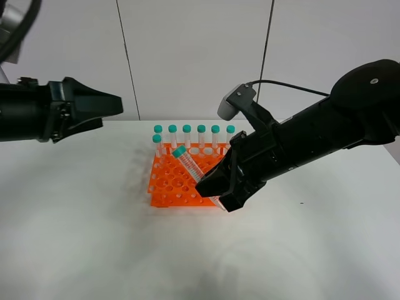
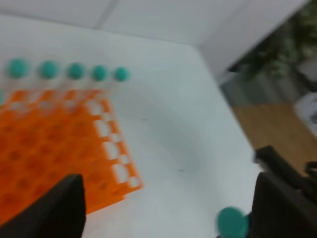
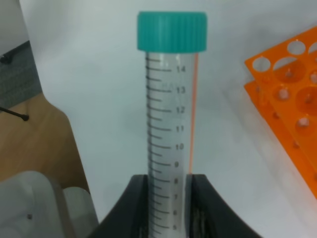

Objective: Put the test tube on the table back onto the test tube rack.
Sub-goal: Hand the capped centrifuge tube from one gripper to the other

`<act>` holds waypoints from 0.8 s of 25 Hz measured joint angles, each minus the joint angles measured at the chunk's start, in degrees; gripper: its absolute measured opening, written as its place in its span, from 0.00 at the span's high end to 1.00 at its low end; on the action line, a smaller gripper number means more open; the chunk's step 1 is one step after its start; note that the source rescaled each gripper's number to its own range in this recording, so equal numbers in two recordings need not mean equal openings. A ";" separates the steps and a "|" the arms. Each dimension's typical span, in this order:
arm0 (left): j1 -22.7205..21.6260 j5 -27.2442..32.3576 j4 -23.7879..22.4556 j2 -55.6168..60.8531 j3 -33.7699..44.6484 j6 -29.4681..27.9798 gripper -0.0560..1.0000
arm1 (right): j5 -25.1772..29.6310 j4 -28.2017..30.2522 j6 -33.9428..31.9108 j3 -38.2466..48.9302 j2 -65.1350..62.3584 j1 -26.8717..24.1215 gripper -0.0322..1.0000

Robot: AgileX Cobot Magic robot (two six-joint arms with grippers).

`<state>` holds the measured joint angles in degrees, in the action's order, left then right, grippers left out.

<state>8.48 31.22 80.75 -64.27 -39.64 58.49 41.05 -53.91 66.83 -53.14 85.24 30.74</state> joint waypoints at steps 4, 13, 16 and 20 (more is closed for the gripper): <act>5.85 -0.11 11.79 -5.97 0.00 10.19 0.00 | 0.64 -1.29 0.00 0.00 0.00 0.00 0.95; 13.70 -0.16 17.85 -11.70 0.00 15.89 0.00 | 0.87 -2.66 0.00 0.00 0.00 0.00 0.95; 15.06 -0.16 17.91 -11.70 0.00 15.95 0.00 | 0.98 -4.07 0.00 0.00 0.00 0.00 0.95; 16.25 -0.16 17.91 -11.70 0.00 15.95 0.00 | 1.50 -5.03 0.00 0.00 0.00 0.00 0.95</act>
<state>24.73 31.06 98.65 -75.97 -39.64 74.44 42.56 -58.95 66.83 -53.14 85.24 30.74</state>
